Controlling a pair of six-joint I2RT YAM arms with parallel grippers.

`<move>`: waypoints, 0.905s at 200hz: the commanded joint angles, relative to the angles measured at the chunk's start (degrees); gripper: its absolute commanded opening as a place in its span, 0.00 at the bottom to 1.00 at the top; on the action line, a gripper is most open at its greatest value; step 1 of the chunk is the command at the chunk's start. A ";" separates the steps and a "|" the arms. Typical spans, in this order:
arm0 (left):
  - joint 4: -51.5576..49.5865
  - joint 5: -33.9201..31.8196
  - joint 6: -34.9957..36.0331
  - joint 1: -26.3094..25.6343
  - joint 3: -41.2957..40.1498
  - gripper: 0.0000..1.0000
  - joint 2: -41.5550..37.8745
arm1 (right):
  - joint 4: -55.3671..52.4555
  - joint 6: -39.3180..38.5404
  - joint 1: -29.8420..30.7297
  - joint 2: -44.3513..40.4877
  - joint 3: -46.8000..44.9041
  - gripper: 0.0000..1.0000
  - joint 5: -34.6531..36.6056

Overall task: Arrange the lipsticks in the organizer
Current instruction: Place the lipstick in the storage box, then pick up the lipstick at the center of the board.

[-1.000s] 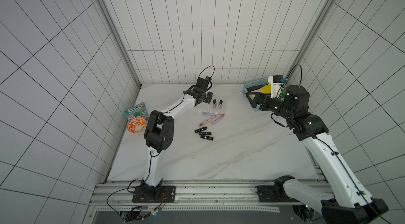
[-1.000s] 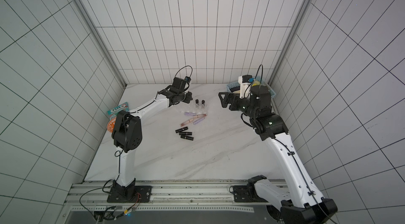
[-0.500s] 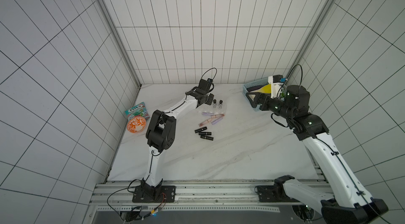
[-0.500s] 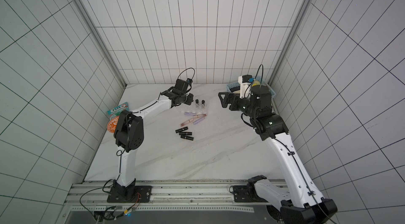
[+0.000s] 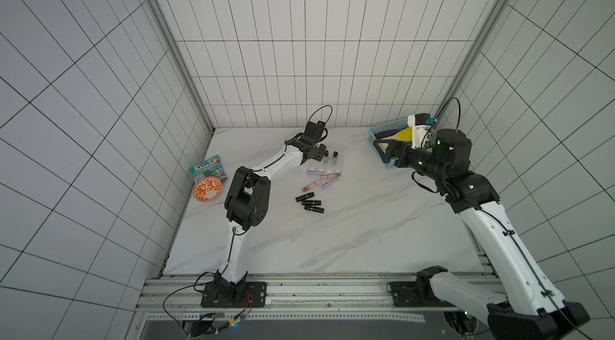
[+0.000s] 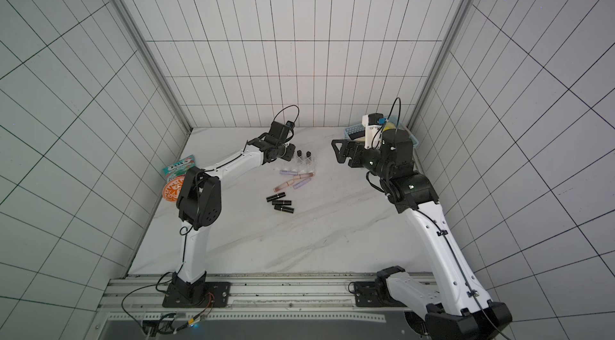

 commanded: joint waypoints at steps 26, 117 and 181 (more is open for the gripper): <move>1.01 -3.88 0.65 -2.59 0.30 0.71 -4.09 | -1.53 -0.51 -0.50 1.37 1.56 0.95 -2.92; 23.07 7.61 -19.42 7.64 -45.04 0.79 -41.55 | -14.92 -10.85 10.89 8.27 -9.86 0.85 -1.63; 32.18 9.82 -25.83 9.07 -61.35 0.80 -56.58 | -13.67 -15.51 24.91 28.51 -3.91 0.85 9.27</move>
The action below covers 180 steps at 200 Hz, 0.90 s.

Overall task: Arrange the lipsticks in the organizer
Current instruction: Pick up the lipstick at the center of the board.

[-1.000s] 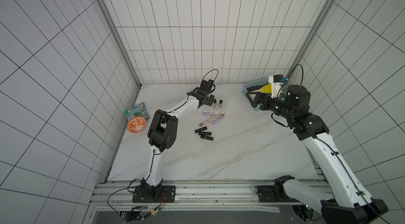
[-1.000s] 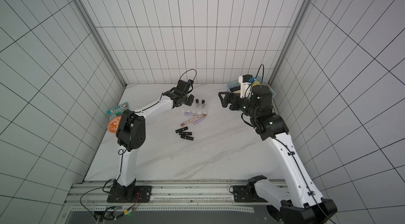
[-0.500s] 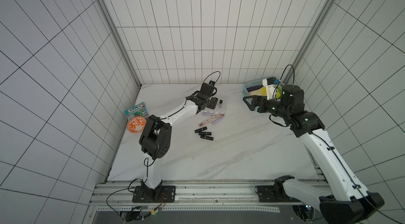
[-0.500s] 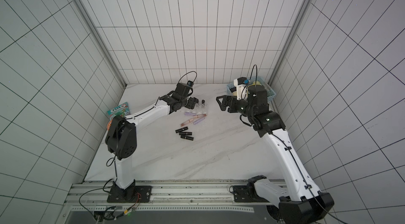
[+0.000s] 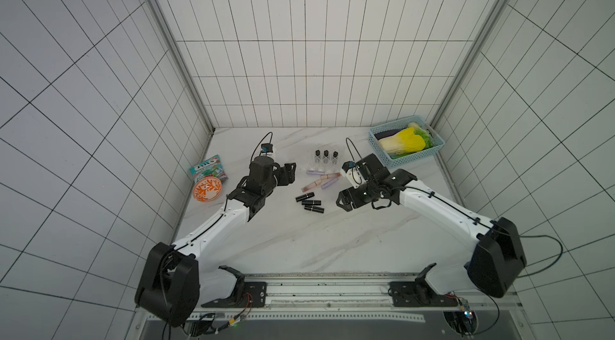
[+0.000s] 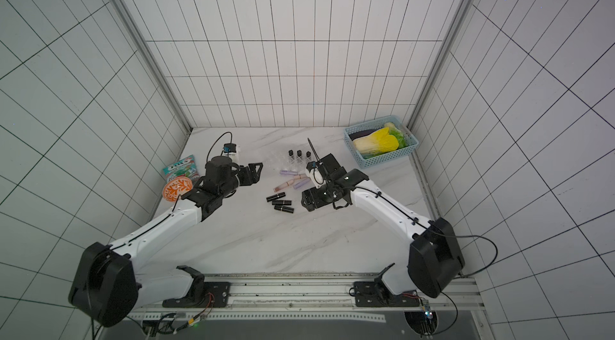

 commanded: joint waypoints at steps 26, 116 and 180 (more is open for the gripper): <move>6.54 3.99 -4.71 2.04 -4.13 0.80 -5.52 | 0.21 -4.76 5.52 9.86 7.07 0.85 6.66; 8.40 10.84 -8.29 9.08 -7.18 0.79 -9.75 | -3.57 -9.50 9.86 25.16 22.33 0.85 6.21; 9.09 13.38 -8.97 10.42 -7.28 0.79 -9.32 | -6.00 -9.41 11.08 29.02 24.34 0.81 5.75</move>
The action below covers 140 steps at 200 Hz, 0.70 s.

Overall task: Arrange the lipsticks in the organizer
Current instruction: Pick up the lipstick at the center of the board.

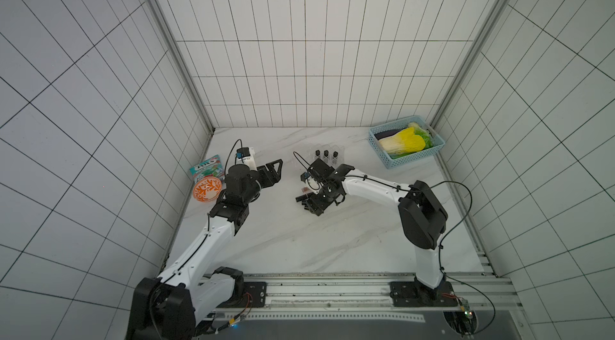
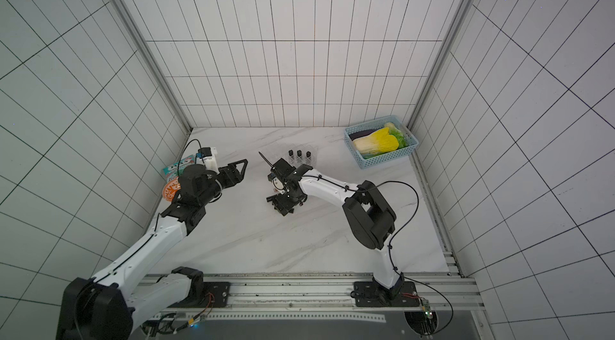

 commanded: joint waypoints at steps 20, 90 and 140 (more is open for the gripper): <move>1.75 2.17 -0.53 0.58 -0.44 0.79 -0.38 | -3.22 -0.30 1.02 1.83 2.97 0.80 -1.95; 1.40 2.51 -0.55 0.93 -0.54 0.79 -1.18 | -4.62 -0.30 1.29 5.98 5.80 0.79 -3.31; 1.42 2.65 -0.47 1.00 -0.47 0.79 -1.01 | -5.94 0.38 1.25 8.34 7.45 0.76 -4.20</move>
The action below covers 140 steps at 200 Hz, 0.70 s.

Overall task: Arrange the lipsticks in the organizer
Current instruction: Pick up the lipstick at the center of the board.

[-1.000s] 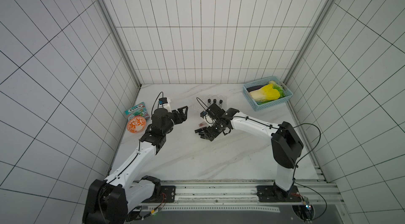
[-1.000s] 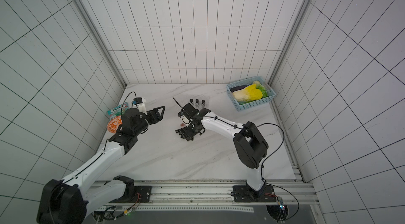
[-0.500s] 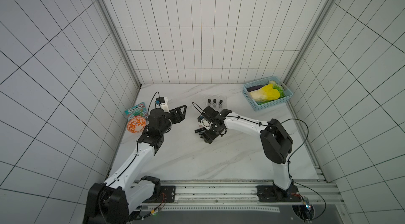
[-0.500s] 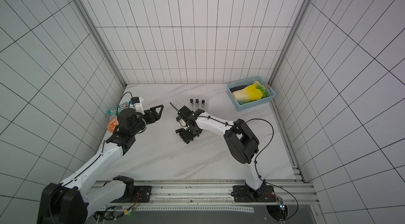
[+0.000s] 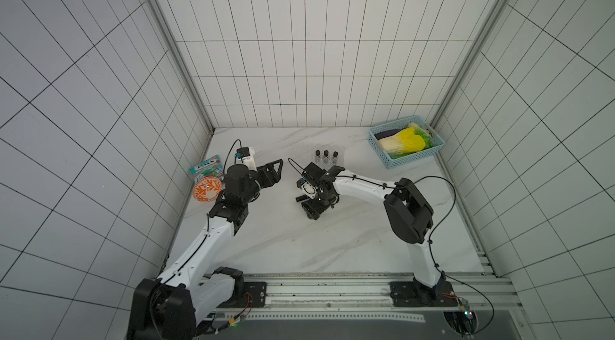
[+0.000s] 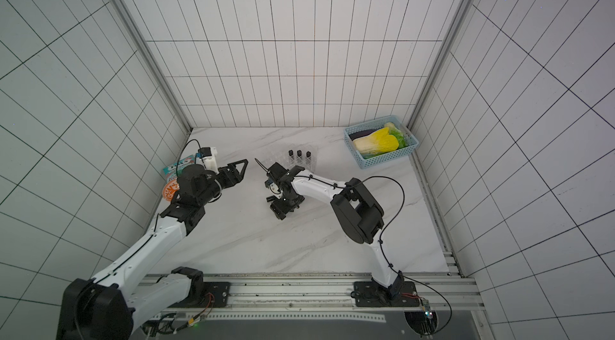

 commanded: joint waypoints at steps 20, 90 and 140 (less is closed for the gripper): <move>1.09 0.76 0.15 0.35 -0.33 0.78 -0.81 | -2.77 0.56 0.63 2.31 3.35 0.72 -1.74; 0.23 0.73 0.23 1.26 -0.50 0.78 -3.17 | -5.21 3.31 1.94 2.21 2.92 0.56 0.58; -0.32 0.75 0.06 1.70 -1.16 0.78 -5.74 | -8.52 6.89 3.64 3.43 3.27 0.50 6.21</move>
